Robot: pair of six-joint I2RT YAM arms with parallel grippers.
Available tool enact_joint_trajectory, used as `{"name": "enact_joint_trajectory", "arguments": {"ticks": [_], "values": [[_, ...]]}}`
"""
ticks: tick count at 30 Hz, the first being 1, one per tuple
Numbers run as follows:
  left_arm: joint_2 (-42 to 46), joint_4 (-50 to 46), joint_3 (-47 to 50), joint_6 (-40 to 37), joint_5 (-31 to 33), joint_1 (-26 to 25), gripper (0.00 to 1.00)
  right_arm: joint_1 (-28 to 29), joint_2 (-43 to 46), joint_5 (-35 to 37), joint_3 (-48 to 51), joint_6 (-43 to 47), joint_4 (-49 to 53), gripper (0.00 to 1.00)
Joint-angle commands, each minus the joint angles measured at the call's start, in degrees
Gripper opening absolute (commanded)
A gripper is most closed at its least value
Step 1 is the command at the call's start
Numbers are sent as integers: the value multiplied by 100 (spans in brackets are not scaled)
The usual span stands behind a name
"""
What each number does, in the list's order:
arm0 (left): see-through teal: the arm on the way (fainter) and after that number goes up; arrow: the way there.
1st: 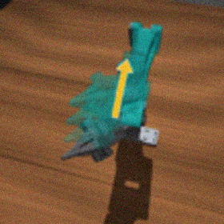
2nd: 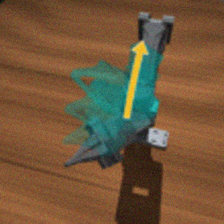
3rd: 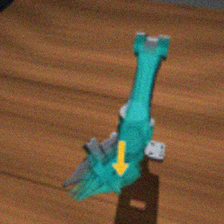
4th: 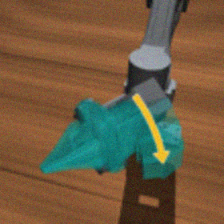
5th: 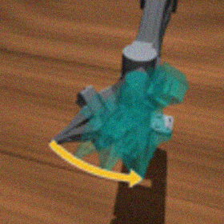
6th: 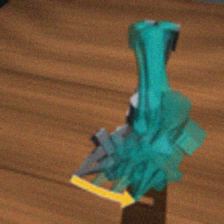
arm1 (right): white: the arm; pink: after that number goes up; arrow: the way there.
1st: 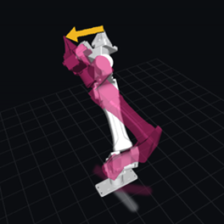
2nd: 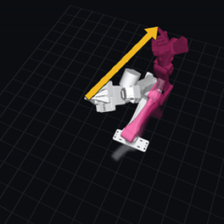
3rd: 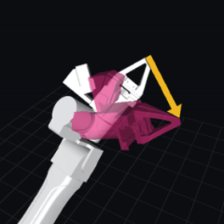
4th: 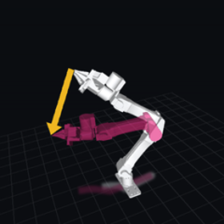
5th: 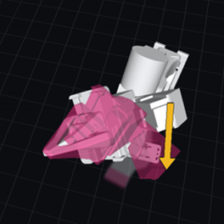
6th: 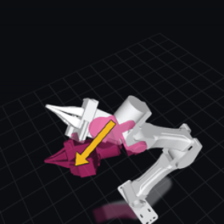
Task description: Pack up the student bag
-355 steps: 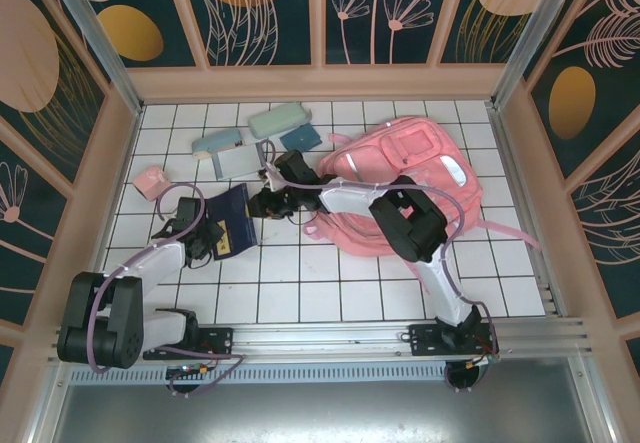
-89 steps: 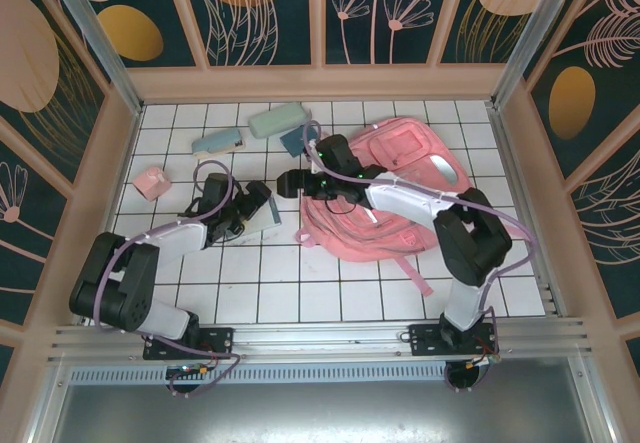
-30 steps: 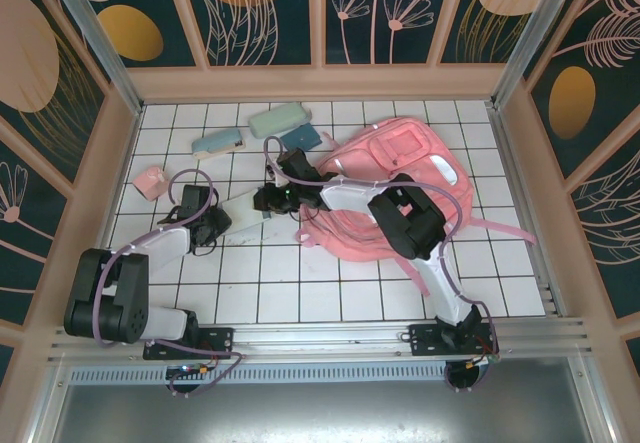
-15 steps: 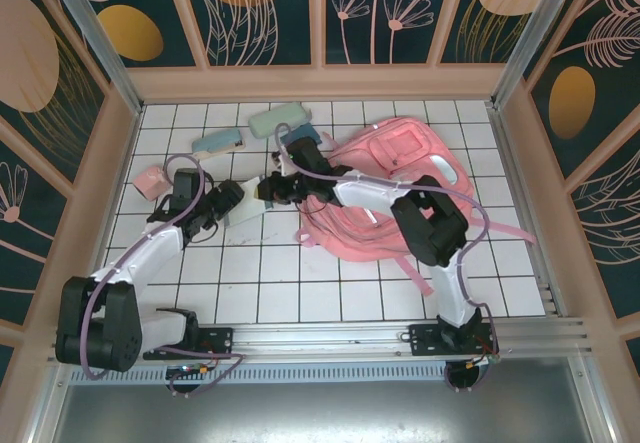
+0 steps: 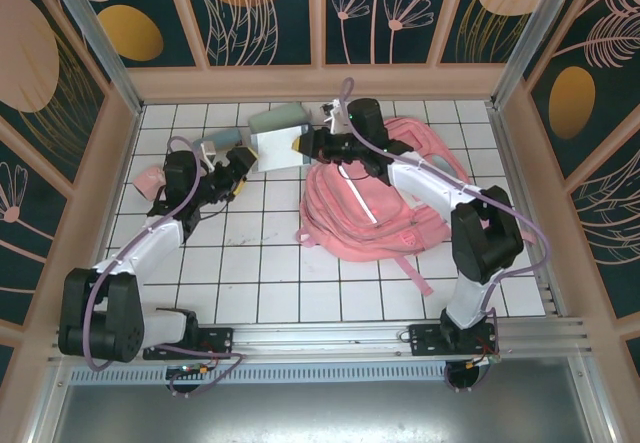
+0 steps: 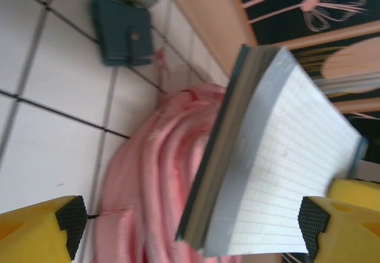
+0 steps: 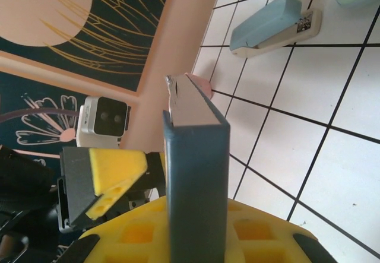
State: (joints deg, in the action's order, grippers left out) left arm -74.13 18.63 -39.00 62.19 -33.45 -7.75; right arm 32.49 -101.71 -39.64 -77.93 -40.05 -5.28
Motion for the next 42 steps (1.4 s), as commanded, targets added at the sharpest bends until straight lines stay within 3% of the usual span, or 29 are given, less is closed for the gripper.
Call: {"name": "enact_joint_trajectory", "arguments": {"ticks": [1,10,20,24,29,33,35,37,42], "values": [[-118,1490,154,712,-776,63,92,-62,249,-542,86,-140,-409,0],[-272,2075,262,1067,-1144,63,83,-59,183,-967,291,-606,-1087,0],[-125,2152,281,1156,-1190,66,60,20,-23,-1311,304,-760,-1346,0],[-55,2125,280,1173,-1145,72,41,30,-58,-1295,331,-711,-1290,0],[39,1962,297,1137,-1036,72,4,29,-48,-1185,321,-496,-988,0],[100,1901,304,1106,-998,72,0,20,-6,-964,297,-206,-557,17],[133,1849,286,1093,-985,72,0,12,41,-686,283,1,-204,43],[159,1788,271,1056,-955,72,0,-12,110,-339,277,218,164,59],[201,1629,270,977,-898,89,0,-76,495,941,313,810,1213,71]]}}
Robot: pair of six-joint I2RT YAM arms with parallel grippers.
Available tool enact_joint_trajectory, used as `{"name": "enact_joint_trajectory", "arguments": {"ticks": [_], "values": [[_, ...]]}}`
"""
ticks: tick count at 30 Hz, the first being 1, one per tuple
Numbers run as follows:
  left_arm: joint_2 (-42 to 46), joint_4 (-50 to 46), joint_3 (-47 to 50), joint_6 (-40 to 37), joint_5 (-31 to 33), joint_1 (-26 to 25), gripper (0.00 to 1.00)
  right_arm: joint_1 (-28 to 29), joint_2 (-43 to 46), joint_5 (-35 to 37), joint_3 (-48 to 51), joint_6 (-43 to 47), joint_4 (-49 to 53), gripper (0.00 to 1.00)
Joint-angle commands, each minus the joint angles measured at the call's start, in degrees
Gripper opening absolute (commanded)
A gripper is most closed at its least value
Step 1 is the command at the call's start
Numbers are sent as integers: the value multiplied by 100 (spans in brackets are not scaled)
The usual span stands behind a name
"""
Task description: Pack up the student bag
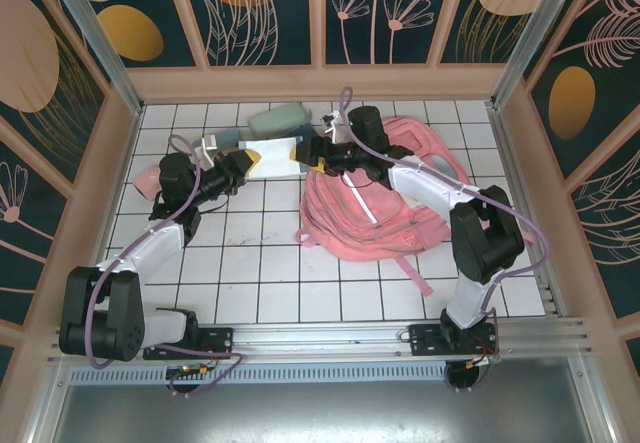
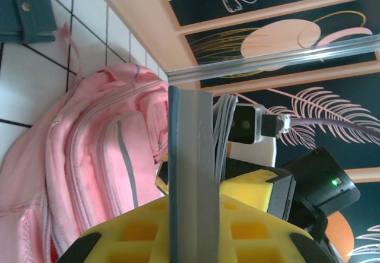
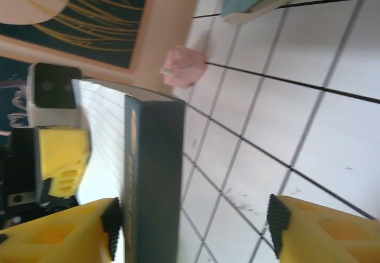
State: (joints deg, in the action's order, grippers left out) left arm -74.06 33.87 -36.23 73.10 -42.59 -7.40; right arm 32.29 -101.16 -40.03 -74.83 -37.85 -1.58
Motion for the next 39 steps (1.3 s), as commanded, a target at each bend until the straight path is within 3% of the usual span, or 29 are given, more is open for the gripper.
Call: {"name": "enact_joint_trajectory", "arguments": {"ticks": [1,5,11,16,18,27,31,37,39], "values": [[207,90,-7,-127,22,62,0,-58,557,1268,51,708,1038,73],[259,-90,-47,-231,79,76,0,-218,858,2456,171,1236,1989,81],[287,-440,-139,-476,146,74,0,-206,1038,3666,393,1963,2857,76],[270,-451,-97,-489,146,81,0,-127,910,3640,550,2360,2996,72],[268,-501,-87,-520,152,81,0,155,789,3680,564,2451,2988,72],[420,-668,-18,-608,172,81,0,629,-5,4591,333,2534,3172,68],[487,-704,22,-629,192,78,0,632,-154,4839,346,2576,3159,57],[577,-765,56,-658,215,76,0,688,-170,5060,297,2589,3187,2],[595,-800,59,-683,226,78,0,707,-84,5101,230,2560,3195,0]]}}
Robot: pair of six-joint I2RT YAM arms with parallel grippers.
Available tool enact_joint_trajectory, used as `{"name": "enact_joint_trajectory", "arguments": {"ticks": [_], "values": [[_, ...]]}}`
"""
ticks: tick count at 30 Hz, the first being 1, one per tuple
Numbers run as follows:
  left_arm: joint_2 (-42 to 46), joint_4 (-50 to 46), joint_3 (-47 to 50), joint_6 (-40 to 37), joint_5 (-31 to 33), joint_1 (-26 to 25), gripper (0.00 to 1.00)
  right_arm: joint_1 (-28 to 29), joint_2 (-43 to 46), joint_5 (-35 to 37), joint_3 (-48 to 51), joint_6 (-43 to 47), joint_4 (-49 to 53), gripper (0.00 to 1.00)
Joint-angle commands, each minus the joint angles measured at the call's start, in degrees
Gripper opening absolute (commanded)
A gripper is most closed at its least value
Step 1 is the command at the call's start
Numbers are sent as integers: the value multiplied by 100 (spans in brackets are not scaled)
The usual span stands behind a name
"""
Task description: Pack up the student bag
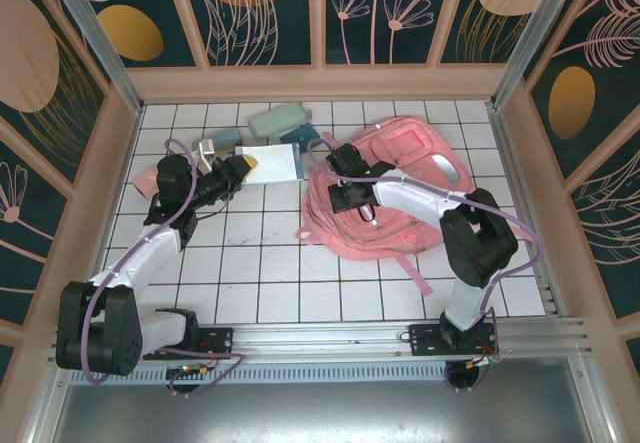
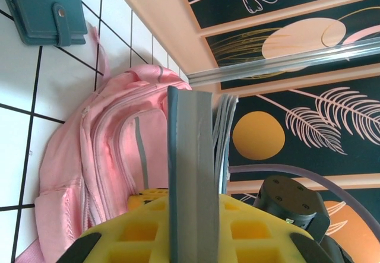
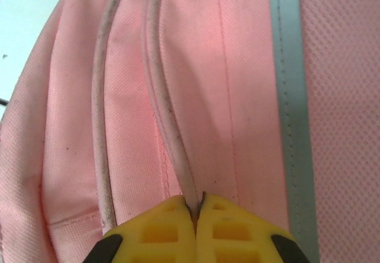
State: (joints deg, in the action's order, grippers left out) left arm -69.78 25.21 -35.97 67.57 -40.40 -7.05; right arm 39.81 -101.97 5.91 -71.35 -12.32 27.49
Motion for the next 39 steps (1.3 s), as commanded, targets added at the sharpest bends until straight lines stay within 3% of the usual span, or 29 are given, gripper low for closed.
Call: {"name": "enact_joint_trajectory", "arguments": {"ticks": [1,9,17,22,30,39], "values": [[177,49,37,-143,17,46,0,-46,72,525,-171,2,305,0],[210,45,285,-158,277,45,0,-259,817,385,-956,-12,476,0],[182,271,537,-70,727,-110,0,-1040,1324,-1127,-1900,-131,468,0],[-129,639,498,123,1294,-773,0,-1341,1312,-1984,-2399,-134,502,0],[-1145,1442,-118,579,1948,-1808,0,-1855,1440,-3177,-2270,-704,9,0],[-2741,1968,-1405,1021,2402,-2941,0,-2182,1437,-3861,-2284,-1274,-354,0]]}}
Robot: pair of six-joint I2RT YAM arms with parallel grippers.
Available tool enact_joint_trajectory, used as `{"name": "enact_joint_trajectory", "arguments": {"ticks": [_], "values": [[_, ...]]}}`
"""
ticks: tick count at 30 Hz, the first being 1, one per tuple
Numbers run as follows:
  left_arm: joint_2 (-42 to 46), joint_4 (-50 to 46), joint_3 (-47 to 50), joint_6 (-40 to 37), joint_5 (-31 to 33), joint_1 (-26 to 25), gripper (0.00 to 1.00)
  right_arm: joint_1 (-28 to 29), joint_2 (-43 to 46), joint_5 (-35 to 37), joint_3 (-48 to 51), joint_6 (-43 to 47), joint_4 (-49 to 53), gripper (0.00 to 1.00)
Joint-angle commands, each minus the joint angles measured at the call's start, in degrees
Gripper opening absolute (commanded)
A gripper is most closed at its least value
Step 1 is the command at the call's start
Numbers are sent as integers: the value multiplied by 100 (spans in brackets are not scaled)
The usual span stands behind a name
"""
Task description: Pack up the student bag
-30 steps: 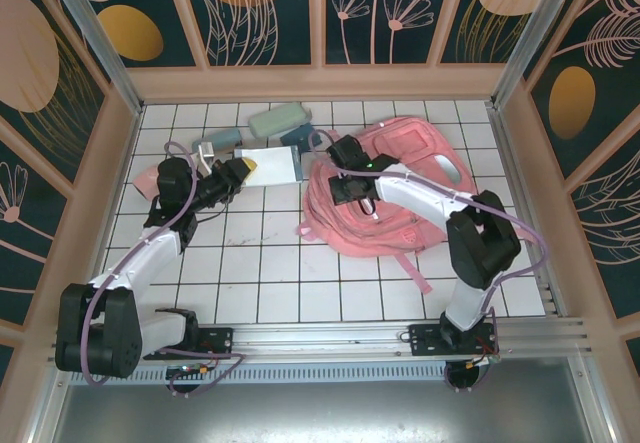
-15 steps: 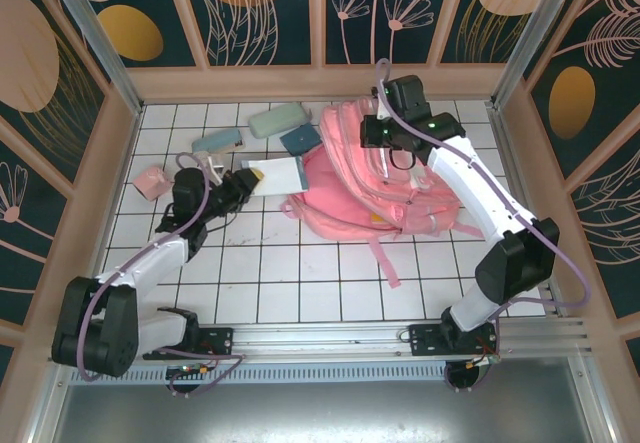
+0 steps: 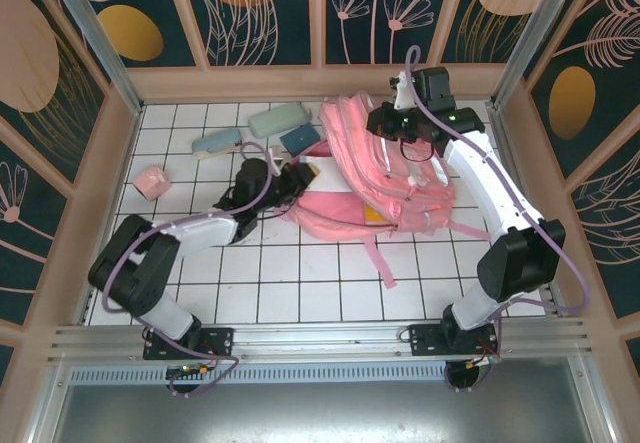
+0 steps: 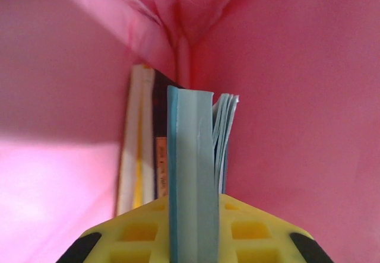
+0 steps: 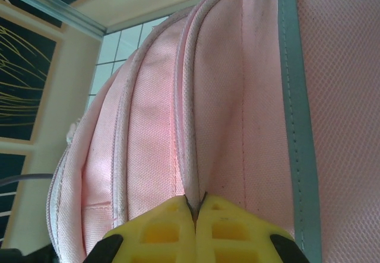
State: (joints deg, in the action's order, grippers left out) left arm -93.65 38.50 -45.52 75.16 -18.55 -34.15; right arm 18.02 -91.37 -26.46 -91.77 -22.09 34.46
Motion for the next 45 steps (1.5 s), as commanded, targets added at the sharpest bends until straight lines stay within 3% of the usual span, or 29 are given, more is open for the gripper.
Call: {"name": "enact_joint_trajectory", "arguments": {"ticks": [1,6,12,16,18,25,35,45], "values": [[-620,563,-670,310,267,-346,0,-8,381,-661,-253,-333,-1079,0],[-1595,151,-1777,431,433,-747,0,-6,374,-779,-268,-468,-1125,0],[-2519,-1100,-3150,5,590,-1169,3,-23,449,-783,-185,-455,-1108,0],[-2586,-1555,-3303,-170,683,-1217,46,-142,536,-739,-67,-396,-1091,0],[-2404,-1644,-3186,-295,847,-1215,62,-228,593,-760,54,-393,-1123,0],[-1524,-2478,-2870,-960,1319,-1151,89,-478,770,-806,399,-350,-1195,0],[769,-3017,-860,-1181,1732,-598,92,-565,1009,-368,1305,78,-1037,0],[2416,-4294,-549,-1537,2573,-62,97,219,805,211,2503,680,-906,0]]}}
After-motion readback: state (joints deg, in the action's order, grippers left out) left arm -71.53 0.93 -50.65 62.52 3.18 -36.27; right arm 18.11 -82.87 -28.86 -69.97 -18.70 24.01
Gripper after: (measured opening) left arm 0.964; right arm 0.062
